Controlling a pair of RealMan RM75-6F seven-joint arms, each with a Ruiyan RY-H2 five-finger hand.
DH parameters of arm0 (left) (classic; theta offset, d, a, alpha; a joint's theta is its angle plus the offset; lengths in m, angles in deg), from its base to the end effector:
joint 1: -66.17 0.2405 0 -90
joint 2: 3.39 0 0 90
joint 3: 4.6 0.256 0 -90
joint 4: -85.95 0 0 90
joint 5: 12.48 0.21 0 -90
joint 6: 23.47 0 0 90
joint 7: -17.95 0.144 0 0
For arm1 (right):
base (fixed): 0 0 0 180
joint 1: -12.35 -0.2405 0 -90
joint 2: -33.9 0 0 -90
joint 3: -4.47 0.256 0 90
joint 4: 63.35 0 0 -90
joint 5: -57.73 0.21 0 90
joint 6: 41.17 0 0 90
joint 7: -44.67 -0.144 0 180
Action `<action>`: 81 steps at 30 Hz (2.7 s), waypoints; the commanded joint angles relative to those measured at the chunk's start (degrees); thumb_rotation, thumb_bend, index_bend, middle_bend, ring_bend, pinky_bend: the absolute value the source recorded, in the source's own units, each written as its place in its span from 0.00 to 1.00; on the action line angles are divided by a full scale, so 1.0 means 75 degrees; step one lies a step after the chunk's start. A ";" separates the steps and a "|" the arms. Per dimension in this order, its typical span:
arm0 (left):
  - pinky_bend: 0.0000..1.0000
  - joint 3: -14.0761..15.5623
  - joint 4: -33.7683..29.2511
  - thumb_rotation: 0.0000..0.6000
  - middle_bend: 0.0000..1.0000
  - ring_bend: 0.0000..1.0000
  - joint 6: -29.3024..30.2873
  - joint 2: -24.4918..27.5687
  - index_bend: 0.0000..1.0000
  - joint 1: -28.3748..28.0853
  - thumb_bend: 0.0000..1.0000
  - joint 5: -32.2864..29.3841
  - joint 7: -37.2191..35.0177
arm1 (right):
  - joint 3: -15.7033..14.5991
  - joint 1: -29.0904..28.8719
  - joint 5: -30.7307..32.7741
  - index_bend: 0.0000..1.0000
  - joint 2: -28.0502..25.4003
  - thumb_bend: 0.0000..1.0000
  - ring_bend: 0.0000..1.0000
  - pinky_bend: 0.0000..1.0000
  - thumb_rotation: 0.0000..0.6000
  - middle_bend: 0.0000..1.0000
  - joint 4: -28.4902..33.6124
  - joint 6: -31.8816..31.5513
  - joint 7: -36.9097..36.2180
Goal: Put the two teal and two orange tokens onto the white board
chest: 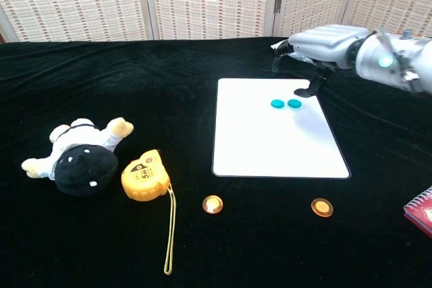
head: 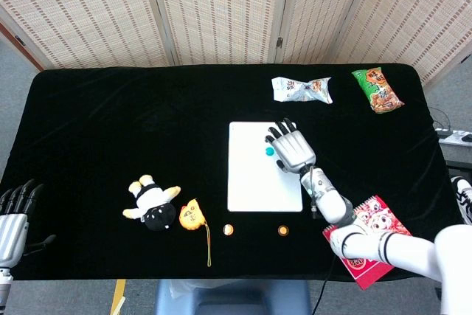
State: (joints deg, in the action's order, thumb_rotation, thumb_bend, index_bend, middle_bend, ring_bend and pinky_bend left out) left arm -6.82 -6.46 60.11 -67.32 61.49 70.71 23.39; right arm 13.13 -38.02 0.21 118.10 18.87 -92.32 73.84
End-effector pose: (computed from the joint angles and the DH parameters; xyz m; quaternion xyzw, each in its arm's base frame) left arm -0.3203 0.1775 0.1578 -0.6043 -0.3810 -0.3403 0.6114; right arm -0.1380 -0.3816 0.0060 0.7890 -0.2843 0.3022 0.4531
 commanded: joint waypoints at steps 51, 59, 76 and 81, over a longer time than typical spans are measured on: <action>0.00 0.0118 0.0101 1.00 0.00 0.00 0.0207 0.0107 0.00 0.0225 0.13 0.0123 -0.0305 | -0.0970 0.0418 -0.2855 0.34 0.1929 0.27 0.03 0.00 1.00 0.12 0.0603 0.0599 0.1402; 0.00 0.0102 0.0131 1.00 0.00 0.00 0.0199 0.0092 0.00 0.0220 0.13 0.0120 -0.0321 | -0.0932 0.0350 -0.2712 0.35 0.2061 0.27 0.04 0.00 1.00 0.12 0.0479 0.0627 0.1436; 0.00 0.0119 0.0229 1.00 0.00 0.00 0.0241 0.0056 0.00 0.0267 0.13 0.0154 -0.0414 | -0.0995 0.0413 -0.2757 0.47 0.2104 0.27 0.06 0.00 1.00 0.16 0.0434 0.0339 0.1349; 0.00 0.0120 0.0198 1.00 0.00 0.00 0.0256 0.0074 0.00 0.0267 0.13 0.0185 -0.0404 | -0.0961 0.0492 -0.2806 0.47 0.1903 0.27 0.06 0.00 1.00 0.16 0.0559 0.0142 0.1241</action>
State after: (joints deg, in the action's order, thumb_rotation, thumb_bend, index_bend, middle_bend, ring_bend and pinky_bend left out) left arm -5.92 -4.97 62.03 -66.77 63.50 72.11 20.37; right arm 5.82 -34.49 -20.73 132.69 22.83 -90.95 83.33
